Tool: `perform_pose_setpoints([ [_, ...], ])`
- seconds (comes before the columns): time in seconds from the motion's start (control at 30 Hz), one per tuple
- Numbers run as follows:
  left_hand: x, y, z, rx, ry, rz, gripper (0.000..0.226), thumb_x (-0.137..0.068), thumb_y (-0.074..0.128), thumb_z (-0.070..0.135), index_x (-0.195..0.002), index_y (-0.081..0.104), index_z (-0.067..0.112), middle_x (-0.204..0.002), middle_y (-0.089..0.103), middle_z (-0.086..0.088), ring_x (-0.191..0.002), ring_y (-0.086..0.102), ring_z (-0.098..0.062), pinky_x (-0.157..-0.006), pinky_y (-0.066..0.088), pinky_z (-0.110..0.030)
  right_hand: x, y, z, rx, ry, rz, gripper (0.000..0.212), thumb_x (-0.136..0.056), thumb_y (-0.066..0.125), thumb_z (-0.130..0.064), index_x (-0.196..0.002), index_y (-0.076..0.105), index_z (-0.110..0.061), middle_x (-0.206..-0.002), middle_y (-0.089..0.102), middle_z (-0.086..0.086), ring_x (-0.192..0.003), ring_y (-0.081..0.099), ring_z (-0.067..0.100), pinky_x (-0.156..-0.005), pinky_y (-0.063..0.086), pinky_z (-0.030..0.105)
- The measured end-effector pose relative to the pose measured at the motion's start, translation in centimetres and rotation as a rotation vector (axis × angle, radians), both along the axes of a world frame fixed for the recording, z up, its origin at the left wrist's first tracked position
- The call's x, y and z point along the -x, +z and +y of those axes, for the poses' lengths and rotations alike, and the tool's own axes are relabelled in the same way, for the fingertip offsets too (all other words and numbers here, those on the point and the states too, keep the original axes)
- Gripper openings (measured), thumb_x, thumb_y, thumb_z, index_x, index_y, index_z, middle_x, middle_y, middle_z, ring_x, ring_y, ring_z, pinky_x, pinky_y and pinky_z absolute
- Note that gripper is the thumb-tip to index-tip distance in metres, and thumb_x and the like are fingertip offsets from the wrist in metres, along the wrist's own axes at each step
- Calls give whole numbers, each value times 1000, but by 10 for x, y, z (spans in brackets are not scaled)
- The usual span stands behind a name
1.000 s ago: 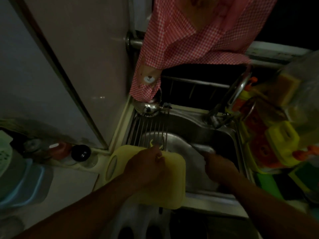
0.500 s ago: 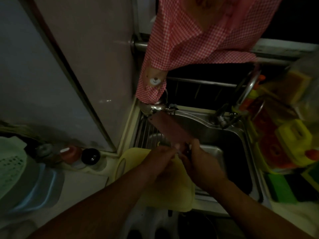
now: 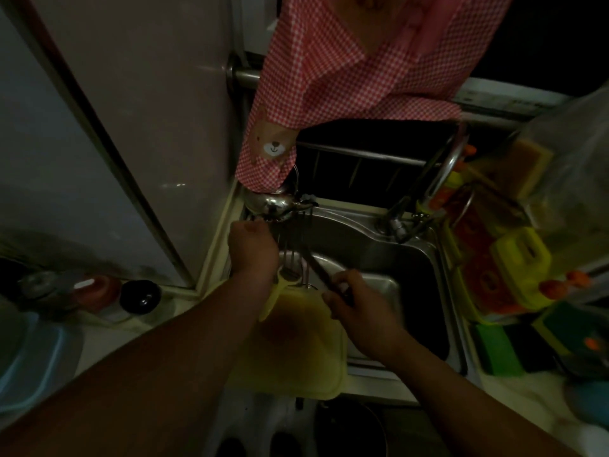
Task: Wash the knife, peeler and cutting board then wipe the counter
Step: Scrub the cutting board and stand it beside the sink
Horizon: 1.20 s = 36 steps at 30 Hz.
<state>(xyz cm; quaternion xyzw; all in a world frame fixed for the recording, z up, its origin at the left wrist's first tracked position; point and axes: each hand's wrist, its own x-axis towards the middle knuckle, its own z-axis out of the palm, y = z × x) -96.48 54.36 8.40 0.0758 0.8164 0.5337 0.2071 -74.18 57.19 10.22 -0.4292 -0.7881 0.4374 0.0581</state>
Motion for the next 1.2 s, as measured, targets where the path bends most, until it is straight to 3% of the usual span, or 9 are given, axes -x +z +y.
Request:
perform_pose_setpoints([
  [0.1, -28, 4, -9, -122, -372, 468, 44, -105, 38, 37, -143, 52, 19, -143, 55, -7, -130, 53, -21, -102, 45, -33, 14, 11, 4, 488, -209, 205, 29, -109, 45, -36, -106, 65, -14, -84, 72, 14, -54, 54, 24, -49, 41, 32],
  [0.17, -47, -3, -14, -62, -817, 685, 57, -107, 25, 43, -161, 28, 26, -170, 24, 1, -158, 15, -13, -127, 15, -39, 19, 19, 8, 654, -238, 228, 40, -108, 43, -39, -108, 68, -7, -82, 69, 18, -53, 52, 24, -48, 40, 30],
  [0.27, -54, -8, -7, 68, -1119, 694, 59, -106, 5, 53, -164, 9, 40, -173, 1, 14, -156, -14, -2, -127, -13, -43, 21, 28, 6, 769, -183, 196, 48, -106, 45, -47, -103, 71, -7, -82, 66, 17, -53, 51, 20, -45, 38, 27],
  [0.47, 12, -28, -2, 320, -963, 784, 62, -101, 1, 62, -161, 2, 47, -173, 0, 11, -159, -11, -11, -127, -6, -55, -20, 34, 5, 863, -181, 152, 49, -107, 46, -41, -110, 64, 5, -69, 61, 19, -38, 46, 18, -37, 34, 21],
  [0.63, 52, -37, -8, 363, -795, 860, 59, -108, 27, 48, -162, 9, 32, -173, 8, -3, -160, 3, -25, -127, 10, -56, -64, 28, 17, 964, -331, 222, 48, -101, 54, -48, -99, 64, -1, -67, 56, 17, -34, 42, 16, -33, 33, 20],
  [0.8, 36, -26, -4, 246, -708, 857, 61, -106, 33, 45, -163, 21, 27, -172, 18, -3, -159, 12, -22, -127, 14, -52, -41, 25, 27, 834, -368, 245, 49, -103, 49, -52, -88, 69, -10, -65, 54, 13, -41, 40, 17, -35, 32, 23],
  [0.97, 37, -36, -12, 345, -725, 732, 66, -100, 46, 40, -161, 26, 27, -169, 25, -7, -156, 21, -28, -122, 26, -58, -10, 11, 31, 710, -416, 226, 49, -106, 46, -51, -88, 60, -7, -56, 51, 9, -38, 40, 17, -38, 30, 21],
  [1.1, 19, -35, -32, 308, -593, 675, 41, -100, 49, 37, -135, 58, 18, -132, 61, -10, -118, 59, -31, -94, 51, -45, 3, 0, 28, 605, -516, 143, 53, -103, 45, -56, -88, 65, -10, -57, 52, 7, -43, 43, 19, -44, 31, 28],
  [1.2, -16, -29, -48, 194, -628, 327, 13, -105, 48, 34, -100, 58, 27, -94, 62, 0, -82, 62, -19, -68, 50, -35, 14, -5, 12, 241, -368, 2, 40, -109, 40, -43, -105, 66, -13, -71, 62, 3, -52, 53, 16, -50, 41, 30],
])
